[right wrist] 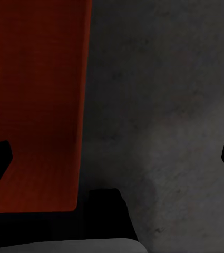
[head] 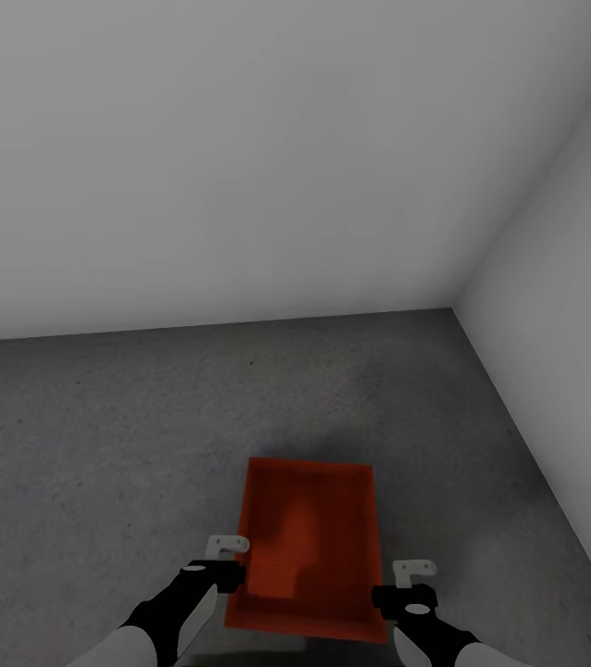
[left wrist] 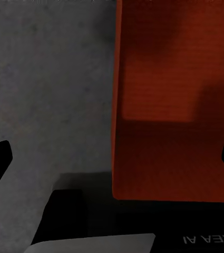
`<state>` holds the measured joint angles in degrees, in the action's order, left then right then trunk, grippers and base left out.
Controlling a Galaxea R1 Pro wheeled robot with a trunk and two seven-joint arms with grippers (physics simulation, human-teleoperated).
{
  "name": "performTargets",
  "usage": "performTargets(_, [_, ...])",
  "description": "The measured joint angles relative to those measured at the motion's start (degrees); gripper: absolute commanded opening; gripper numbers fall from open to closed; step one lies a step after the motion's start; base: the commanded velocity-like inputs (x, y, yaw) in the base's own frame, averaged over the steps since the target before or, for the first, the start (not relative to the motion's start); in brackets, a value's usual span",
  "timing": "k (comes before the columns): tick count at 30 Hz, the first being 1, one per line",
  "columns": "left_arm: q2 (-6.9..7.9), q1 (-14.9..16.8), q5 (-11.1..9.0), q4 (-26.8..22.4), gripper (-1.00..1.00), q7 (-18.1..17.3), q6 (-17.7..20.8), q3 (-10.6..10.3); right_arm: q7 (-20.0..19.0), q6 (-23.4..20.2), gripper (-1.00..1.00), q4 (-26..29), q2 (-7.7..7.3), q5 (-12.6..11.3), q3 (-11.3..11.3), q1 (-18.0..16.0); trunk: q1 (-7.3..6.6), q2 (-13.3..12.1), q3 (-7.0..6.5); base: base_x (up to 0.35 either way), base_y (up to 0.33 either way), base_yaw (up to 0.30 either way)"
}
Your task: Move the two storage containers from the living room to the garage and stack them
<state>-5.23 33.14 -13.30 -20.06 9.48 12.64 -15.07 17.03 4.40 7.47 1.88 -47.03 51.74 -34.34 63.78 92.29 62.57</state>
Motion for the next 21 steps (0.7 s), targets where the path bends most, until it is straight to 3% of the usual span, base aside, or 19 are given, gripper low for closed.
performTargets(21, [0.01,0.0,0.0,0.0,1.00,0.0,0.0,0.0,0.0,0.0,1.00,0.0,0.05,0.0,0.0,0.0,0.00,0.0,0.00,0.000,0.000,0.000])
